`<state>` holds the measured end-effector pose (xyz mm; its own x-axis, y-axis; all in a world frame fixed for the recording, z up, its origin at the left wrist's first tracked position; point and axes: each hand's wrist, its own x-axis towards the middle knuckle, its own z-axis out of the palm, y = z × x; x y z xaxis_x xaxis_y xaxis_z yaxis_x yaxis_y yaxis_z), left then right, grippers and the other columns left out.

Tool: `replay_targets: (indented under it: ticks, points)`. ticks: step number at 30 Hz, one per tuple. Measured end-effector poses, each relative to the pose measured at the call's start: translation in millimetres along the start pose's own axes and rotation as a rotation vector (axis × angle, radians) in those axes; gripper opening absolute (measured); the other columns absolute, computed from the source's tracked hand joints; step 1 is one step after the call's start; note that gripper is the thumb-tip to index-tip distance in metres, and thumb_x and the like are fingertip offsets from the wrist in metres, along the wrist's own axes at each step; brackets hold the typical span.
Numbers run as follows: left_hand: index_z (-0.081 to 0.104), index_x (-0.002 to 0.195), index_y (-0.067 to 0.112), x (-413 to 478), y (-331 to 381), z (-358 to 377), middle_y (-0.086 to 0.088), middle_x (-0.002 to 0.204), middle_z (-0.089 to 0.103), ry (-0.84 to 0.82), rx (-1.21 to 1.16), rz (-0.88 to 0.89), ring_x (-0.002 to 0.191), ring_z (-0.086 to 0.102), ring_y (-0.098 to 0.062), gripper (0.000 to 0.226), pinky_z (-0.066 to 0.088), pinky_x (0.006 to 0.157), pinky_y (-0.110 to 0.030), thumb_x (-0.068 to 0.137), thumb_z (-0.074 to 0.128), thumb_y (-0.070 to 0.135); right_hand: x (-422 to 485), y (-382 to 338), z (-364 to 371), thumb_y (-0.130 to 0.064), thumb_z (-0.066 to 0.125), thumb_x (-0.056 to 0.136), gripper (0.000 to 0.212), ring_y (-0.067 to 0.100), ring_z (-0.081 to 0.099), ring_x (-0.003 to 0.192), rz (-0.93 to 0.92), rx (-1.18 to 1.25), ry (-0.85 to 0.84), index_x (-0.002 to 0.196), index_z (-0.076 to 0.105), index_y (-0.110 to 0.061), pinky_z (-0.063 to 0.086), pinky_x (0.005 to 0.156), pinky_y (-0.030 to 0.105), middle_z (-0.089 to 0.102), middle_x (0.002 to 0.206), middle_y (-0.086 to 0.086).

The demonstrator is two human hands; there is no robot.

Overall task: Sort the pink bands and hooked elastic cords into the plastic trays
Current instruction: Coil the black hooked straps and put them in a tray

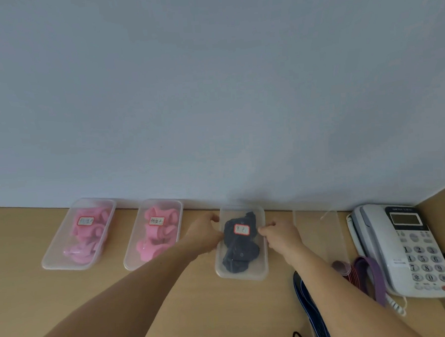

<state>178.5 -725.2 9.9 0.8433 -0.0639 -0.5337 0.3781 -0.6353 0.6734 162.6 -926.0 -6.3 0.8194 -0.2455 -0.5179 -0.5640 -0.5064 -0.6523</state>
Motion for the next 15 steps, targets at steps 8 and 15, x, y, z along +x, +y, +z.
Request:
replay_targets:
  ticks: [8,15]
  points:
    - [0.007,0.155,0.005,-2.7,3.5,36.0,-0.013,0.164,-0.005,0.119,1.0,0.557,0.15,-0.013,-0.028,0.065,0.001,0.123,-0.039,0.098,0.035,0.017,-4.5,-0.2,2.5,-0.023,0.06,0.087,0.015,0.026,0.064,0.077,-0.046,-0.074,0.027,0.073,0.057,-0.016,0.048,0.067,0.034,0.067,0.078,0.006]
    - [-0.005,0.153,0.0,-4.9,-16.8,62.5,-0.019,0.159,-0.021,0.172,0.903,0.54,0.145,-0.029,-0.03,0.088,-0.013,0.121,-0.042,0.09,0.001,0.062,-5.5,-1.7,1.3,-0.03,0.058,0.083,0.014,0.022,0.062,0.075,-0.057,-0.112,0.004,0.078,0.057,-0.017,0.046,0.065,0.034,0.065,0.078,0.002]
